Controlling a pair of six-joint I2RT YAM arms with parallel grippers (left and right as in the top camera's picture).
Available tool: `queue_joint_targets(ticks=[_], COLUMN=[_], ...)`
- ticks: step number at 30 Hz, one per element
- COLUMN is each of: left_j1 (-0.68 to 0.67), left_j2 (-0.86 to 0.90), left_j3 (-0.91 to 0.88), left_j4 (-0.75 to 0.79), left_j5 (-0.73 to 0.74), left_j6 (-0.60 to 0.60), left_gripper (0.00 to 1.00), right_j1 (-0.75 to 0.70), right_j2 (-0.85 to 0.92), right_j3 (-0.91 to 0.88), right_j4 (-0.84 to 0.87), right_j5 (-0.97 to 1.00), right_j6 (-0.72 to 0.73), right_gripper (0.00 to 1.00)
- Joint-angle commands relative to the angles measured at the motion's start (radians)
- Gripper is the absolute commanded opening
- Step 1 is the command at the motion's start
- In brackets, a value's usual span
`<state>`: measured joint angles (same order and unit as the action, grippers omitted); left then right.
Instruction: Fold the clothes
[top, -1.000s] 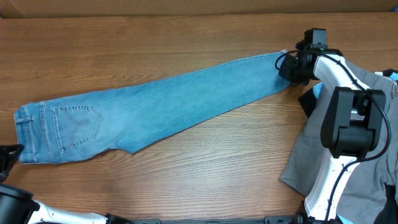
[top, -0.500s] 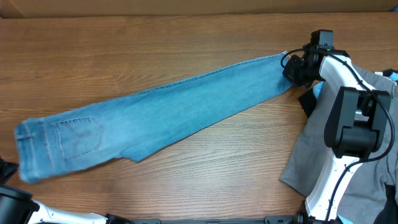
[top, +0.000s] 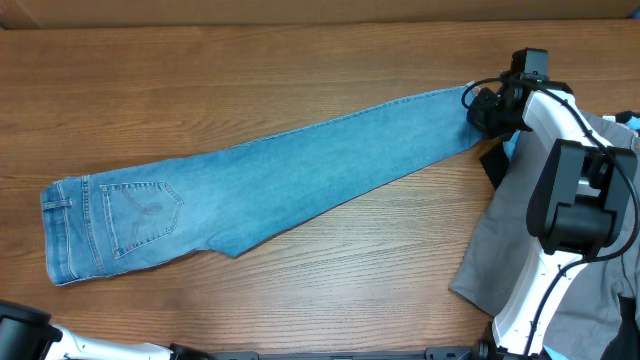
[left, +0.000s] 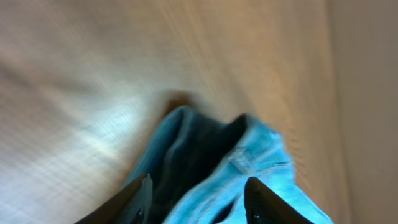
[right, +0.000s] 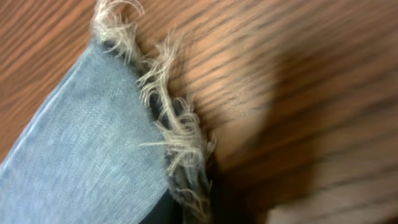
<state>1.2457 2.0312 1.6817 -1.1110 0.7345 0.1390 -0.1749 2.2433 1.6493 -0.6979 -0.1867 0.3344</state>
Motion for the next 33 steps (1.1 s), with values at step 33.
queue_joint_targets(ticks=[33], left_j1=[-0.388], left_j2=[0.009], left_j3=[-0.079], left_j4=[0.197], left_j5=[-0.288], left_j6=[0.303], left_gripper=[0.59], right_j1=[0.077], right_j2=[-0.356], right_j3=[0.053], right_j4=[-0.334], right_j5=[-0.197], right_j6=[-0.185], right_gripper=[0.56])
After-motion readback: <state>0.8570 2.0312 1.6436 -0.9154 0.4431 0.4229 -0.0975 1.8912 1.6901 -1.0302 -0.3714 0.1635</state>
